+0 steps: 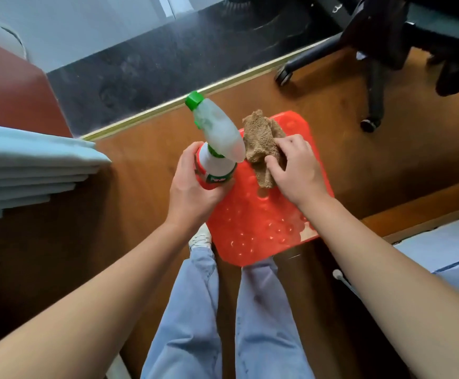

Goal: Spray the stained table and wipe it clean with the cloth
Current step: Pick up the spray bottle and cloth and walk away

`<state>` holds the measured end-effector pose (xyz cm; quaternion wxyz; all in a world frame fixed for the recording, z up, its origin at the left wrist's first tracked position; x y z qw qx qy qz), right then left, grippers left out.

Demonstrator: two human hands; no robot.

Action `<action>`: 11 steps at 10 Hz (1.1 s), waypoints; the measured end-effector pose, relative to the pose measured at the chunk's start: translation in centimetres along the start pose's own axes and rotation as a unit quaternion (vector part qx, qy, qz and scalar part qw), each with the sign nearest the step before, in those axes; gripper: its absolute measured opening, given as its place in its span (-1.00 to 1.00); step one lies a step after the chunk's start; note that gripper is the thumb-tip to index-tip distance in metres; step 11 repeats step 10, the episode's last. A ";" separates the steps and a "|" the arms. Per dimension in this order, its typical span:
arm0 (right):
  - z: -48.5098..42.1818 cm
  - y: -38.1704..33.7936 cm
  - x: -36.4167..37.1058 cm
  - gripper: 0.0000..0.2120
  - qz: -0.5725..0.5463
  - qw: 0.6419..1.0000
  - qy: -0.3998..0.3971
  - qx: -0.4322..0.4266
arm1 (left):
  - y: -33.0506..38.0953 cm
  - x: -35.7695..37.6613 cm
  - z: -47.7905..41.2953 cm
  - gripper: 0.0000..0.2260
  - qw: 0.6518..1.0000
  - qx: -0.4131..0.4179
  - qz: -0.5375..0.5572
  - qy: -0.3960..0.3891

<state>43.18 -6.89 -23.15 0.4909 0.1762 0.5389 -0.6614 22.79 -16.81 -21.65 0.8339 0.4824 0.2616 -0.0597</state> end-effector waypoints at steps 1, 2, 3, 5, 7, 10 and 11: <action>0.5 -0.4 -0.1 -0.59 -0.006 1.000 0.002 0.007 | -0.3 -0.4 0.2 -0.32 1.000 -0.004 -0.008 -0.015; 1.1 -0.6 -0.3 -0.59 -0.008 1.000 -0.005 0.008 | -0.1 -0.8 0.5 -0.35 0.999 0.003 -0.026 -0.024; 1.8 -0.4 -0.5 -0.61 -0.010 1.000 0.003 0.009 | 0.0 -1.1 0.7 -0.32 0.999 0.007 -0.035 -0.039; 3.0 0.8 -0.6 -0.58 0.025 0.998 0.039 0.033 | 0.0 -1.0 1.2 -0.37 0.998 -0.005 -0.036 -0.043; 4.4 1.8 -0.9 -0.50 0.041 0.997 0.034 0.063 | -0.2 0.1 1.8 -0.33 0.999 -0.017 -0.030 -0.002; 5.6 1.3 -2.0 -0.29 0.070 0.988 -0.137 0.021 | -1.6 -0.3 6.2 -0.40 0.987 -0.081 -0.138 -0.020; 5.6 1.3 -2.0 -0.29 0.070 0.988 -0.137 0.021 | -1.6 -0.3 6.2 -0.40 0.987 -0.081 -0.138 -0.020</action>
Point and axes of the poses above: each hand's wrist, its own z-axis away from the middle knuckle, its own x-axis out of the palm, y = z × x, the point moved 1 cm from there along -z, towards the middle knuckle, and after that the axes turned 1 degree about -x, right-handed, at the moved point
